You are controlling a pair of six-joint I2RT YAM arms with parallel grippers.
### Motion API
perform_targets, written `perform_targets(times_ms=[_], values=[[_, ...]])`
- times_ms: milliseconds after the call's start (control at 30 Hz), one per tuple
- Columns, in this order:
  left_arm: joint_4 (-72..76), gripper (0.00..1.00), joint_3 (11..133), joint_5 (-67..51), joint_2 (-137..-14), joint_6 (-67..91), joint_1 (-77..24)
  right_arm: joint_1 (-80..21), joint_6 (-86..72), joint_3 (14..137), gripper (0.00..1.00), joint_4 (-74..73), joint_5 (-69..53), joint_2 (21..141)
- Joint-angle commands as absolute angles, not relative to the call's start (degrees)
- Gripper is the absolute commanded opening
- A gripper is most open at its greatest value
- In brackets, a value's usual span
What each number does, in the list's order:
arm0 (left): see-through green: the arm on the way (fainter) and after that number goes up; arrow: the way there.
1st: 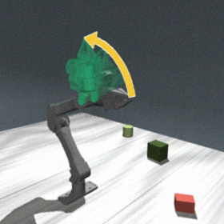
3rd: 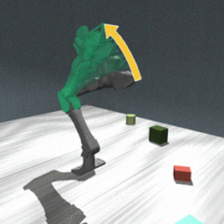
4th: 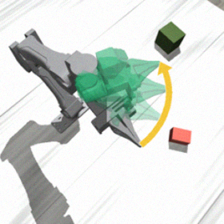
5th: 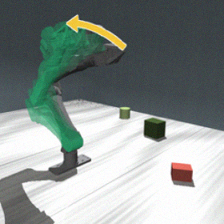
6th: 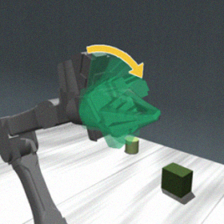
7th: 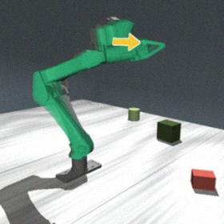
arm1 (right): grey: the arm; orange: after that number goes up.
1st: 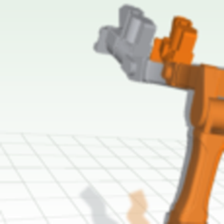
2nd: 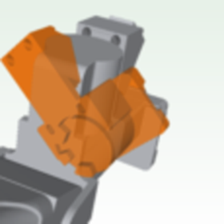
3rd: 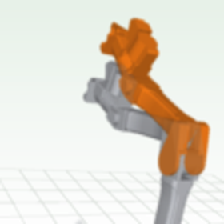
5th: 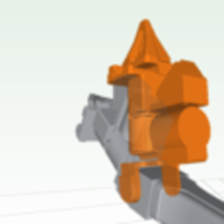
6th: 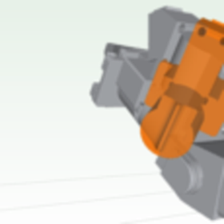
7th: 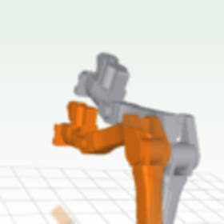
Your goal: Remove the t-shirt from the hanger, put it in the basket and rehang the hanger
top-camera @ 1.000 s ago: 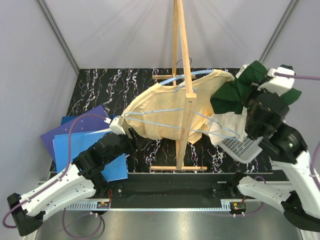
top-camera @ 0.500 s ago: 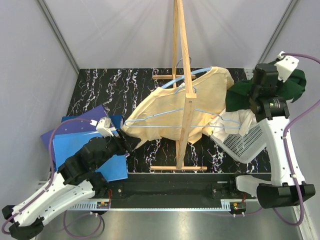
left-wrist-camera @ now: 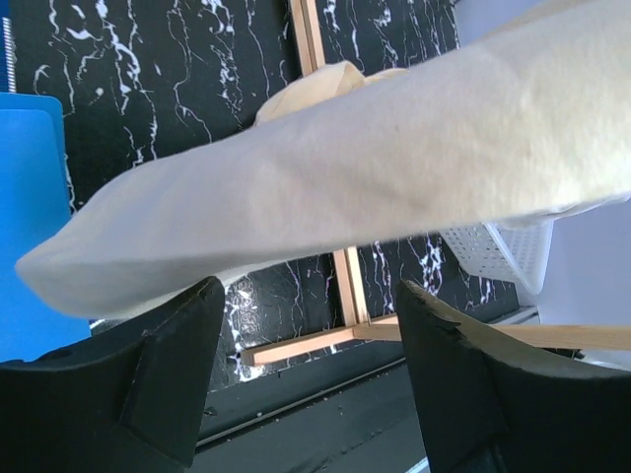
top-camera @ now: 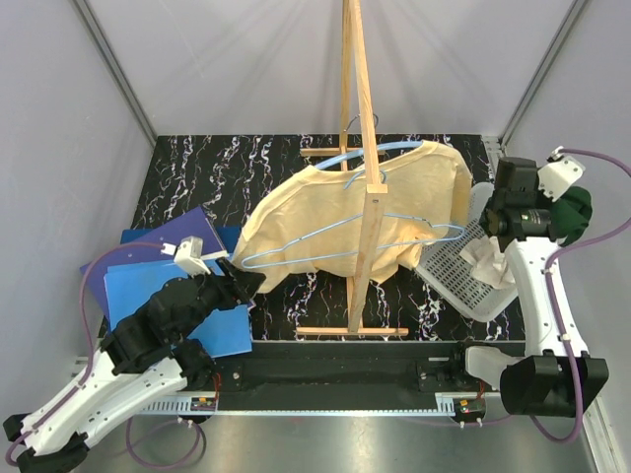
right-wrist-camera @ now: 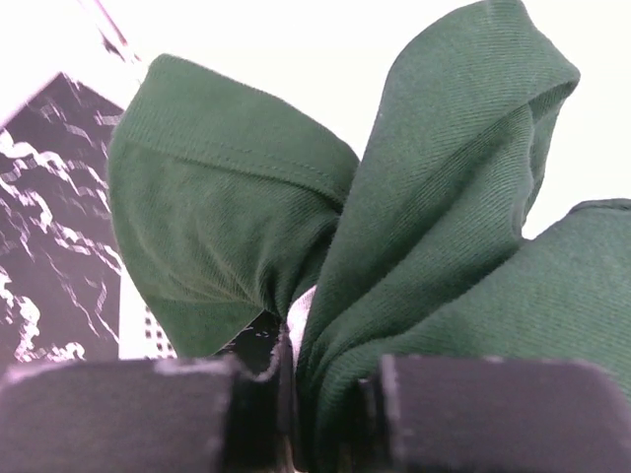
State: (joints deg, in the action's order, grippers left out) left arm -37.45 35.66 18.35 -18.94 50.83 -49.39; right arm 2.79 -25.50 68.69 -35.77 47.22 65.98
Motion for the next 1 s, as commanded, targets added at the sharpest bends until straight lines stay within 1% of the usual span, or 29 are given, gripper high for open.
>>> perform_targets(times_ms=[0,33,133,167,200,333,533,633,667,733,867,900,933,967], values=[[-37.79,0.74,39.37,21.97,-17.58,49.49,-49.13,2.72,-29.97,66.10,0.23,-32.78,45.27,63.02],[-38.05,0.74,39.72,22.15,-17.67,49.22,-49.13,2.72,-29.88,66.01,0.45,-32.78,43.96,62.50],[-39.11,0.74,41.66,23.11,-17.84,48.25,-49.13,2.72,-28.74,67.58,0.72,-33.48,38.60,62.14],[-39.55,0.74,42.27,23.29,-17.84,47.90,-49.13,2.72,-28.48,68.20,0.92,-34.18,37.28,62.05],[-39.99,0.74,43.32,23.64,-17.84,47.29,-49.13,2.72,-28.22,69.33,0.99,-34.89,35.87,62.05],[-41.31,0.74,45.35,24.78,-17.32,46.76,-49.13,2.72,-27.16,73.12,1.00,-37.52,31.65,61.52],[-42.89,0.74,45.97,26.63,-15.65,47.02,-49.22,2.72,-24.18,79.27,1.00,-39.20,22.07,59.51],[-43.33,0.74,46.67,27.07,-15.38,46.67,-49.13,2.72,-21.10,83.75,1.00,-38.67,13.12,58.10],[-43.50,0.74,47.19,27.33,-15.38,46.41,-49.13,2.72,-19.79,84.80,1.00,-38.15,7.79,57.57],[-43.68,0.75,47.72,27.68,-15.56,46.14,-49.13,2.64,-18.46,86.92,1.00,-34.91,1.26,55.82],[-43.77,0.75,49.30,27.86,-16.26,45.44,-49.13,2.72,-16.79,89.81,0.95,-28.66,-17.46,55.10],[-43.86,0.75,49.57,27.77,-16.43,45.35,-49.13,2.64,-16.35,90.52,0.93,-27.87,-21.32,56.67],[-43.86,0.75,49.74,27.77,-16.44,45.26,-49.22,2.64,-15.56,91.22,0.92,-26.82,-29.10,57.82],[-43.86,0.76,50.36,27.69,-16.52,45.09,-49.22,2.64,-15.82,92.88,0.91,-26.89,-32.14,59.05]])
